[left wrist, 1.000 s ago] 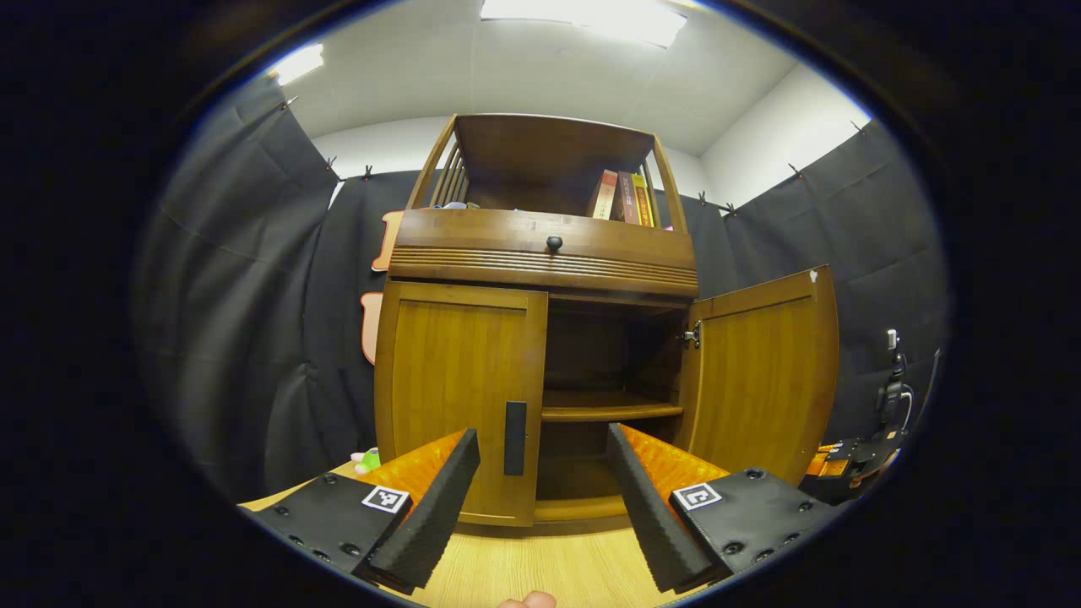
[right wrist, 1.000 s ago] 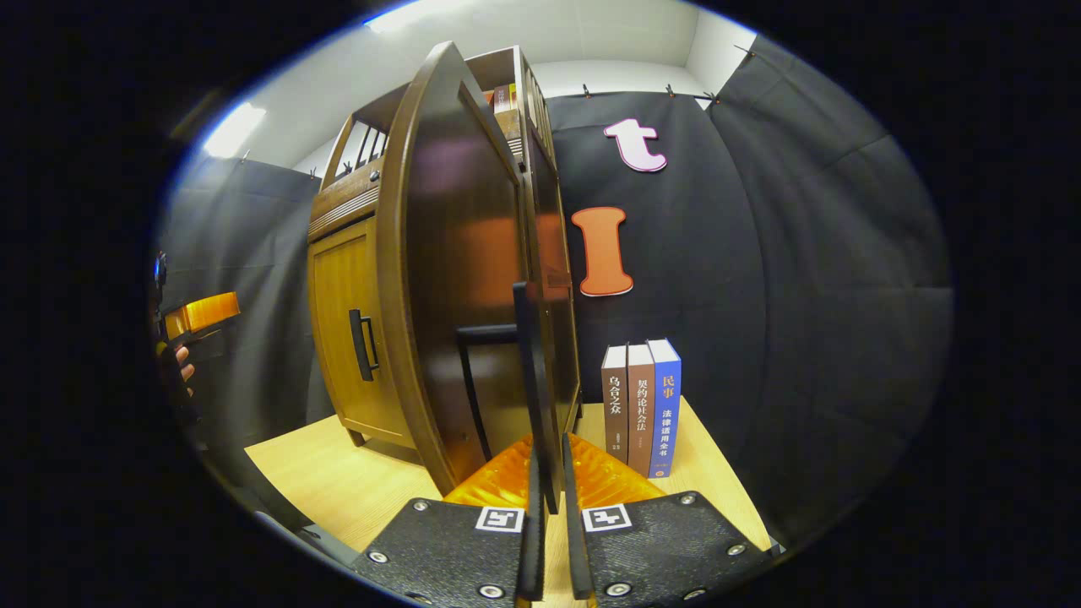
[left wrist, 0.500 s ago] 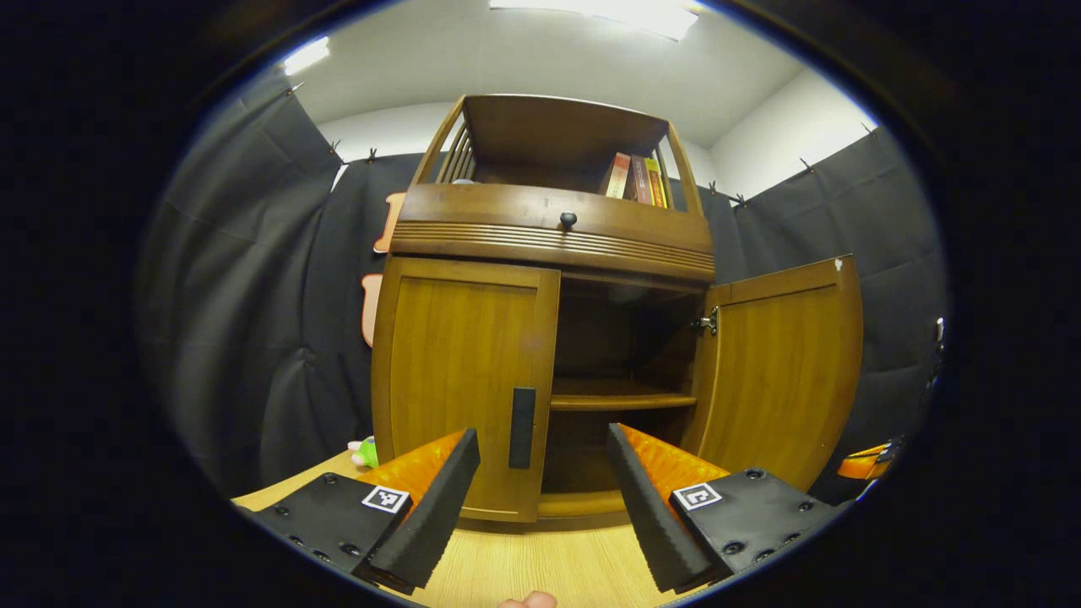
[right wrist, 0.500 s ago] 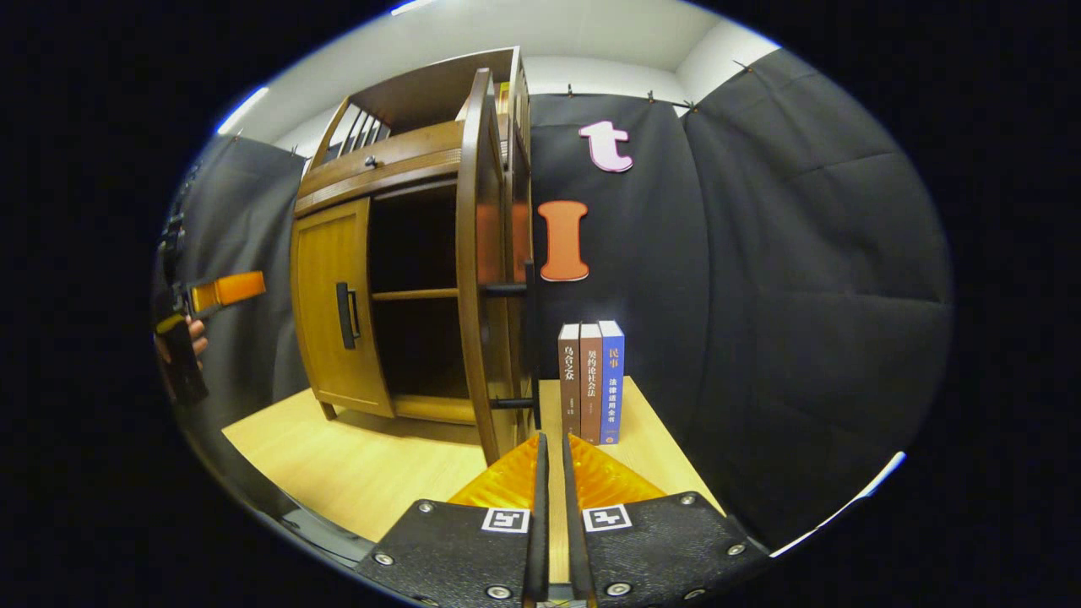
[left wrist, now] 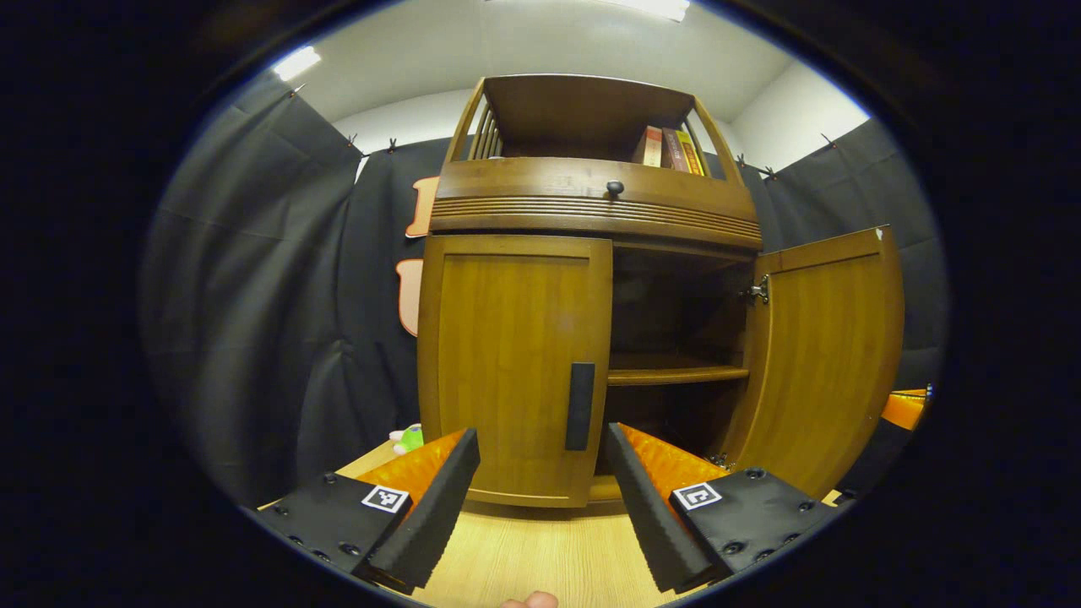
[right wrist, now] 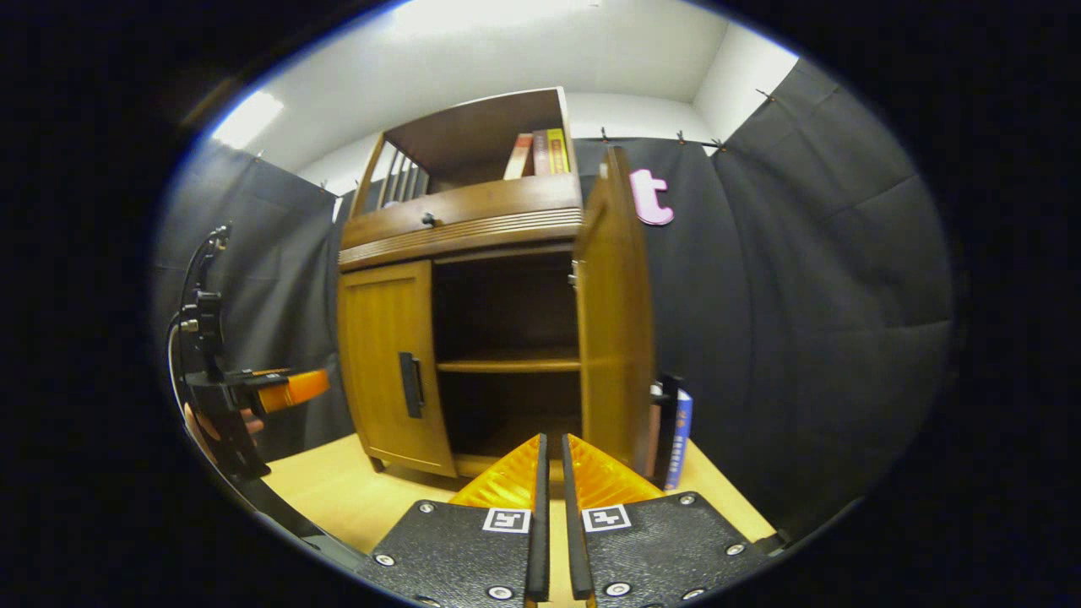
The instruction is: Open the right door of the double-door shoe cabinet with the right hand, and open the left door with the left hand.
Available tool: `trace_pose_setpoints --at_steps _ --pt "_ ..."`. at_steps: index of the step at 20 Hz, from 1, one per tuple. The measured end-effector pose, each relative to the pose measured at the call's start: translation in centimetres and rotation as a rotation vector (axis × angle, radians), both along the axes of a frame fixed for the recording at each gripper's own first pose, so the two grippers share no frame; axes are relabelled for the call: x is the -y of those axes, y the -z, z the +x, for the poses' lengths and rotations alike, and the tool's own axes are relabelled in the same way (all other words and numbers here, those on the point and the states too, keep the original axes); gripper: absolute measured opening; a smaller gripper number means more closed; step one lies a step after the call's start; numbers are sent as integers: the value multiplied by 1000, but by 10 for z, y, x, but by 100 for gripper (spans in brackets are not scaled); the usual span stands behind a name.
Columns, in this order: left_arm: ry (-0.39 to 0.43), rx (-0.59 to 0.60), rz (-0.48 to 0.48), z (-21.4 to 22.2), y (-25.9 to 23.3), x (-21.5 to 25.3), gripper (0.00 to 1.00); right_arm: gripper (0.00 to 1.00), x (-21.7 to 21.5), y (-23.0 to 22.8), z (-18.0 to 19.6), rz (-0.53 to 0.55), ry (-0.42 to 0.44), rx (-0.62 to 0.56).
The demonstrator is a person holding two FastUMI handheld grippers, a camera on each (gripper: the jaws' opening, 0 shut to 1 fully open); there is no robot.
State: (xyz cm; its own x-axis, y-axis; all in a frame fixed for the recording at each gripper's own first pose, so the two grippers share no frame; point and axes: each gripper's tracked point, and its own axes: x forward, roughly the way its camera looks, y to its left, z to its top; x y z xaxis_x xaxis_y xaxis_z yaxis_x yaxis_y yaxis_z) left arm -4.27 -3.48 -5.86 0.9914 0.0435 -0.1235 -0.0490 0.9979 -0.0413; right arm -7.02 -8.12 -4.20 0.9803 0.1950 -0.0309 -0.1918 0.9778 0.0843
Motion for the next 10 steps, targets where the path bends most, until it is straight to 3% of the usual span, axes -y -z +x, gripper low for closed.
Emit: trace_pose_setpoints --at_steps 4,6,7,10 --pt "-51 32 31 -9 -15 -20 98 10 -4 9 28 32 36 -10" --pt "-59 39 41 -11 -17 -23 98 18 -4 16 35 28 42 -33" --pt "-56 40 37 -11 -17 -23 98 49 -4 20 35 27 45 -46" --pt "-26 28 13 -1 -12 -15 98 72 2 28 34 5 83 -57"
